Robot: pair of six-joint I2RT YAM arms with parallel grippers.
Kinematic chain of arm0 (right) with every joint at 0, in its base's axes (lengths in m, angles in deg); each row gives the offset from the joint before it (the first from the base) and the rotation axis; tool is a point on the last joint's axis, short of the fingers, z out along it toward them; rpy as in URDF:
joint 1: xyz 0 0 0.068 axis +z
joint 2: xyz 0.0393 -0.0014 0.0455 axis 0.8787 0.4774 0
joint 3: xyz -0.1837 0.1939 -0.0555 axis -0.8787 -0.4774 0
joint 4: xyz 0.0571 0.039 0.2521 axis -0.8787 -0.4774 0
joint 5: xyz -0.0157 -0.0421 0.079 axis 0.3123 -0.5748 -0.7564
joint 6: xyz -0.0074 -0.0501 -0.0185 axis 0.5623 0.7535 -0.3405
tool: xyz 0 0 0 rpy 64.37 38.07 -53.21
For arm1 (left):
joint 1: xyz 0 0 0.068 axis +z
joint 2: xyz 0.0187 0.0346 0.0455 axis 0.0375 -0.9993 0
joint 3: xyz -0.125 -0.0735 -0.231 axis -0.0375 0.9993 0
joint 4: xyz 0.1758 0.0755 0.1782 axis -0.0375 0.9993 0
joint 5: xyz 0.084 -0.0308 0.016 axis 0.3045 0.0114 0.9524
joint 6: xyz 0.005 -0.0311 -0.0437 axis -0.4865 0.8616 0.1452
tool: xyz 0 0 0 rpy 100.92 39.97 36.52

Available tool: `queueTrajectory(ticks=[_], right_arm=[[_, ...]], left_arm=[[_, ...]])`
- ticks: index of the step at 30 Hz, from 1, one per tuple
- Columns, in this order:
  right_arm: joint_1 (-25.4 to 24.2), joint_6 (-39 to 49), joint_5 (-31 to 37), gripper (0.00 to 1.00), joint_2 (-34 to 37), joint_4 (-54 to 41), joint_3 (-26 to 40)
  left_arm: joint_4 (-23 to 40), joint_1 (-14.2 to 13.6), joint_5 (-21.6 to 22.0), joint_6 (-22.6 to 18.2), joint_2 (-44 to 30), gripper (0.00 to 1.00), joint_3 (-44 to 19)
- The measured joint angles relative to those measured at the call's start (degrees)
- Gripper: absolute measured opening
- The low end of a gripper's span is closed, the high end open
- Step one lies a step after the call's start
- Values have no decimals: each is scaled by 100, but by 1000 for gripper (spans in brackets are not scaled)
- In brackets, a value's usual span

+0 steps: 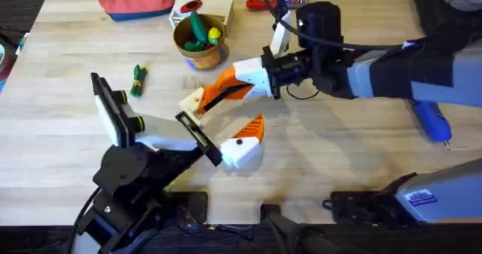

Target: Pick up the gripper from the table and insert it into the empty holder that is missing its gripper. Then pick up a screw, insert it into the mounting hole, and use the screwdriver to tighten it. Finally, clean up the table by picking up the vegetable and placing it into the bucket.

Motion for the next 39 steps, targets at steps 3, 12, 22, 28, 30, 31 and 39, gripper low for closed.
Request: queueTrajectory(ticks=[3,12,22,28,30,31,39], right_arm=[[197,-113,203,4,-1,173,0],[466,-328,812,4,-1,335,0],[512,-407,898,192,-1,340,0],[512,-413,859,287,-1,324,0],[510,-412,846,326,-1,318,0],[508,-411,831,342,-1,320,0],[495,-431,694,406,-1,710,0]], left_arm=[[0,7,63,21,-2,987,0],[54,70,309,79,0,987,2],[48,68,357,95,-2,987,2],[-11,53,329,73,-2,988,2],[-17,46,327,63,0,987,2],[-25,46,327,54,0,987,2],[-122,26,254,-12,0,986,0]])
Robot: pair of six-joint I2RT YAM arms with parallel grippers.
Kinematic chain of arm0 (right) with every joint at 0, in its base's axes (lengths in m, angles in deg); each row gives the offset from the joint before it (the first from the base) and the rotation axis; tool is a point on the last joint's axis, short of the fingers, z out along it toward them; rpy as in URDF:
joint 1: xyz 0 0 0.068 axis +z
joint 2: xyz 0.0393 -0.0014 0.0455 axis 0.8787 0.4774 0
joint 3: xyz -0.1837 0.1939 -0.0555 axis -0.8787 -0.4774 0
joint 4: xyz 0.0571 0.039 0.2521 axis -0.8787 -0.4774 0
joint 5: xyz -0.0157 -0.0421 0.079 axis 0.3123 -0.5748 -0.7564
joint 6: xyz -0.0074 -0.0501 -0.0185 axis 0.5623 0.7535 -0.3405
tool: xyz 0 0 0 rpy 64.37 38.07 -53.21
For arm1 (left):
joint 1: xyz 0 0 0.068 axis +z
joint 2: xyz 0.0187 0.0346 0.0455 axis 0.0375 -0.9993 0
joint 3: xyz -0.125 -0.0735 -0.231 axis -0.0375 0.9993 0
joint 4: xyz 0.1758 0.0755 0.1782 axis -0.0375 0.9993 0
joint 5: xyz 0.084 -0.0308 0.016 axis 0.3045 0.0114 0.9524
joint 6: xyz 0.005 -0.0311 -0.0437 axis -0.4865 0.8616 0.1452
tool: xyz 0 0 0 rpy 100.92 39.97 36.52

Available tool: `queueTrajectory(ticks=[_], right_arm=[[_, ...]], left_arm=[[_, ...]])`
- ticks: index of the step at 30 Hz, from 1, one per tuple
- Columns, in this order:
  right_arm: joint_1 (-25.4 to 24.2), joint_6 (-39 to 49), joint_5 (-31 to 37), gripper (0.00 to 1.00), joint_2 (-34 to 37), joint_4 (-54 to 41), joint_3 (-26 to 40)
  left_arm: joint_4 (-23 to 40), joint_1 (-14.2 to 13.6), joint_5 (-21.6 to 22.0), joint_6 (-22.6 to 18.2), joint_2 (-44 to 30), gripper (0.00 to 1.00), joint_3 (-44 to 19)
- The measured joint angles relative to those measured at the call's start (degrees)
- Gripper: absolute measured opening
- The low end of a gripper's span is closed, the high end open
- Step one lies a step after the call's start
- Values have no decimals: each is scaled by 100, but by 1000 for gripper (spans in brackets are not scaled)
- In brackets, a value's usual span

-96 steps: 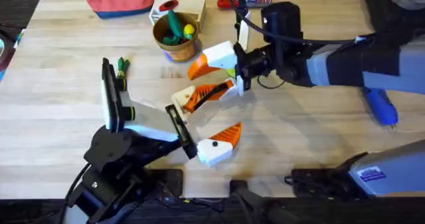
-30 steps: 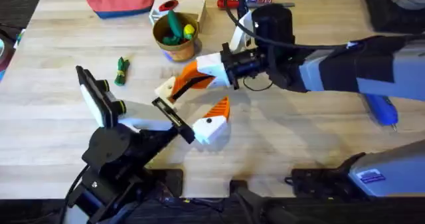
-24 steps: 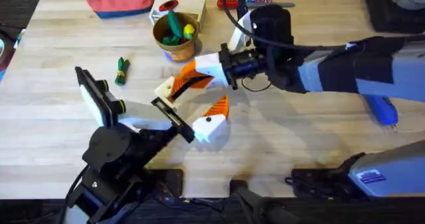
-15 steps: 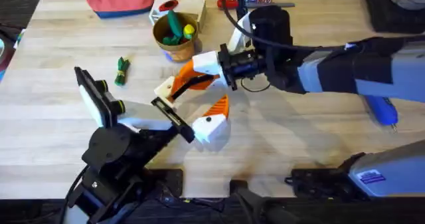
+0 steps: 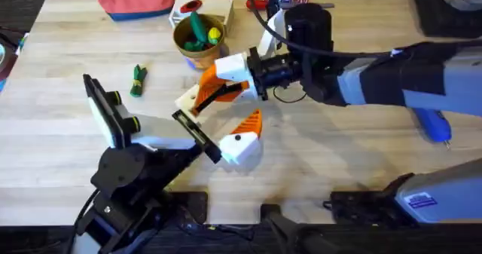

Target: Pick up the gripper from the table and insert it into the empty holder that is missing its gripper. Then pick up a screw, insert it into the mounting hole, and use the screwdriver to tighten it. Finally, clean up the table by picking up the vegetable and placing it into the bucket.

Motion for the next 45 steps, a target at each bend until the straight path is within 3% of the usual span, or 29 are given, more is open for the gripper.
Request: queueTrajectory(ticks=[9,13,14,24,27,30,34,37,41,45], right_arm=[[-19,18,-102,673,0,197,0],[-138,180,-124,961,0,275,0],[-193,226,-124,984,0,282,0],[-1288,1558,103,992,-23,-79,186],[-1616,2132,307,992,-183,-752,460],[-1862,2923,600,993,-445,-2038,847],[-1943,4371,1444,993,-925,-4267,1433],[-1813,5474,2481,993,-1228,-5547,1816],[-1464,6677,3894,993,-1414,-6373,2020],[-1175,7342,4656,993,-1318,-6660,2024]], left_arm=[[-13,-7,-78,-42,0,987,0],[-13,-7,-98,-42,0,987,0],[-11,-7,-119,-42,0,987,0],[27,-7,-813,-57,0,987,0],[123,-7,-1110,-163,0,987,0],[262,-7,-1345,-310,0,988,0],[310,-7,-1585,-596,0,988,0],[313,-7,-1662,-763,0,987,0],[310,-7,-1727,-888,0,987,0],[312,-7,-1732,-944,0,987,0]])
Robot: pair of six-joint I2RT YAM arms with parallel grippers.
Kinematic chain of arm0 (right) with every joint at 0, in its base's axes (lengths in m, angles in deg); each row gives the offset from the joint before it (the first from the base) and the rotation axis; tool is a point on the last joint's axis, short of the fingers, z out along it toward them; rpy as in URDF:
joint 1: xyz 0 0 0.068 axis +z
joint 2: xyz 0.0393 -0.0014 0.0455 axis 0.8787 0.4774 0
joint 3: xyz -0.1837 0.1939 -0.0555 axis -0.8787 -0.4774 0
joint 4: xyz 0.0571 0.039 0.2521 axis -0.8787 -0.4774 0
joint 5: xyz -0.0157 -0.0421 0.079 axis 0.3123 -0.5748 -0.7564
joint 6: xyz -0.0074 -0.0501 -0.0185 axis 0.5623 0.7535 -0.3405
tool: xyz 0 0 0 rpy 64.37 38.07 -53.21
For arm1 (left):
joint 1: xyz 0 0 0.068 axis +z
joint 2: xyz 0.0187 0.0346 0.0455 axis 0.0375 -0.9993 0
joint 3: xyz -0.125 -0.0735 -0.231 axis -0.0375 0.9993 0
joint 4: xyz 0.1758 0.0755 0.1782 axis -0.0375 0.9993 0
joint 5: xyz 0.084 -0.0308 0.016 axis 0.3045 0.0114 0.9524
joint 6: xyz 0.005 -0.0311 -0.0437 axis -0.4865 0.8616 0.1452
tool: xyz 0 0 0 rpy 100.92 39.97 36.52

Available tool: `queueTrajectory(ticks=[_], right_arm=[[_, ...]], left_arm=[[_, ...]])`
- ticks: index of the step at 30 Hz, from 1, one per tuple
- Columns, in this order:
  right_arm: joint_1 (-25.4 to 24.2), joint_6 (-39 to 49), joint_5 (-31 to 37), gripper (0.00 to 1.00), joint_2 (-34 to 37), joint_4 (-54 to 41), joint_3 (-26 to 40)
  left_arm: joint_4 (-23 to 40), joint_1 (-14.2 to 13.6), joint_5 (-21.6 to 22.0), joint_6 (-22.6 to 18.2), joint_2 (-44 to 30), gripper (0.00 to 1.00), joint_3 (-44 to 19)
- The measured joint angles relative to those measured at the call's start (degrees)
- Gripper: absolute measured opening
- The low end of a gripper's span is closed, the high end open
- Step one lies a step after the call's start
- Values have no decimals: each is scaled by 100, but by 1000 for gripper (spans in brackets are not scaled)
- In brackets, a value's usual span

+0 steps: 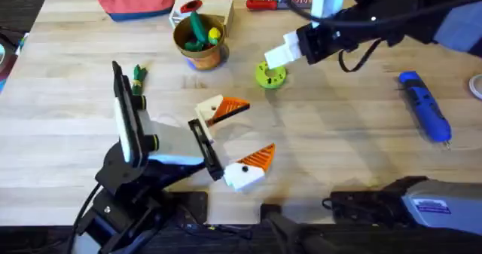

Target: Pick up the gripper from the table and insert it into the empty holder that is missing its gripper. Then pick up a screw, insert it into the mounting hole, and use the screwdriver to tighten it. Finally, clean up the table by picking up the vegetable and placing it into the bucket.

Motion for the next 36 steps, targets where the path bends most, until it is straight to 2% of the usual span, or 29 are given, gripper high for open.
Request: queueTrajectory(ticks=[2,3,6,9,15,20,35,36], right_arm=[[51,186,193,990,68,-5,0],[63,294,271,949,102,-11,0],[94,538,426,679,232,3,0],[161,652,508,567,449,82,0],[516,758,567,547,996,168,0],[762,793,665,434,1344,355,0],[802,717,844,234,1625,435,0],[809,708,842,199,1661,426,0]], left_arm=[[1,0,1,-4,0,987,0],[0,0,1,-7,0,987,0],[-1,0,1,-21,0,987,0],[-1,0,1,-22,0,988,0],[-1,0,1,-24,0,987,0],[1,0,1,-24,0,987,0],[-1,0,1,-30,0,987,0],[-1,0,1,-31,0,985,0]])
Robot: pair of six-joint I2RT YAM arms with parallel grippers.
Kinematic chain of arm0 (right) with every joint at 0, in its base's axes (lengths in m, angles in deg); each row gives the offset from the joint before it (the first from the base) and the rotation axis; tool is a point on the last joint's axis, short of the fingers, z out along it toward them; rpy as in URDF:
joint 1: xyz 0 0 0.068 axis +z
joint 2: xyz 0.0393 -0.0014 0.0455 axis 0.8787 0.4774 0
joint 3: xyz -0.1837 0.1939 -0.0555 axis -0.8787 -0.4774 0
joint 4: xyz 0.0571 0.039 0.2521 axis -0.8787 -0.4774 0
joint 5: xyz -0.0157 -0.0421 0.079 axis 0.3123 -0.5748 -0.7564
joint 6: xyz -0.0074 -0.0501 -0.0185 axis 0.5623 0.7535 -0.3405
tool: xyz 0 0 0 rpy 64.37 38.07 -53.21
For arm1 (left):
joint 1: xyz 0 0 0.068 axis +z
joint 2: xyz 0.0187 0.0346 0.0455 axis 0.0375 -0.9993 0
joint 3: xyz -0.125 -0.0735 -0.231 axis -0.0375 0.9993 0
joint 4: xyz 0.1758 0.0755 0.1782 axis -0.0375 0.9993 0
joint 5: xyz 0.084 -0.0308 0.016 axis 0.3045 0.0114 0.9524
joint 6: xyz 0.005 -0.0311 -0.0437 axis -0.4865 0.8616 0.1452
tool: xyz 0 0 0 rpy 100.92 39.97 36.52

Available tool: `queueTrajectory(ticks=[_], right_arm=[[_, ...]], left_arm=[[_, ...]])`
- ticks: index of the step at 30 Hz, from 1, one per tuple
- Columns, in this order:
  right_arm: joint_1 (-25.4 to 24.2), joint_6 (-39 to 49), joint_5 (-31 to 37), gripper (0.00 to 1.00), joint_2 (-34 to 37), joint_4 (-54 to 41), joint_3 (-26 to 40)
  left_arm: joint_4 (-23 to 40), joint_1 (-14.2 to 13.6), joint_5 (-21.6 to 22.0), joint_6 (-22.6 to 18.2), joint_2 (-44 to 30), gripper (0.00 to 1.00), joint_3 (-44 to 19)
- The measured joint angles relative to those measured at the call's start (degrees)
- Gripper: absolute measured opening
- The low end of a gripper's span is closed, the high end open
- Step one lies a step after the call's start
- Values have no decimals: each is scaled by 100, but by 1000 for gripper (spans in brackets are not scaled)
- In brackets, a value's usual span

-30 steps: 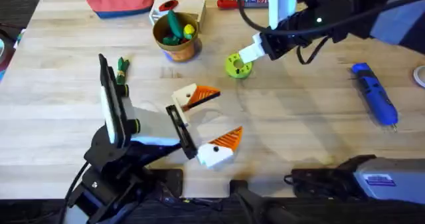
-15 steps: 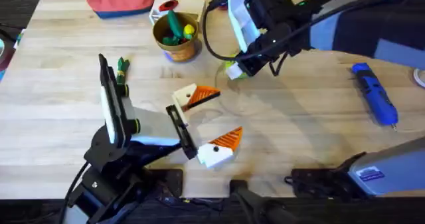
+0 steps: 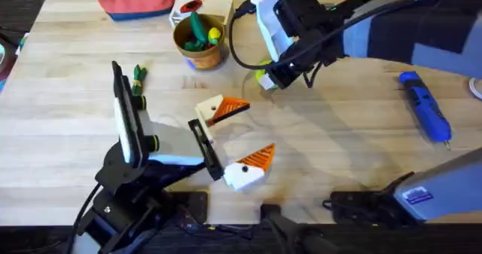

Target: Pick up the gripper from the table and insert it into the empty holder that is missing its gripper. Then pick up a screw, insert it into the mounting hole, and use the screwdriver to tighten it. Finally, clean up the table by picking up the vegetable and placing it into the bucket.

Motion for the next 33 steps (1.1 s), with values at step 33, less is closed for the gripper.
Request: queueTrajectory(ticks=[33], right_arm=[[645,-398,-845,4,-2518,-1346,1080]], left_arm=[[0,0,0,-11,0,987,0]])
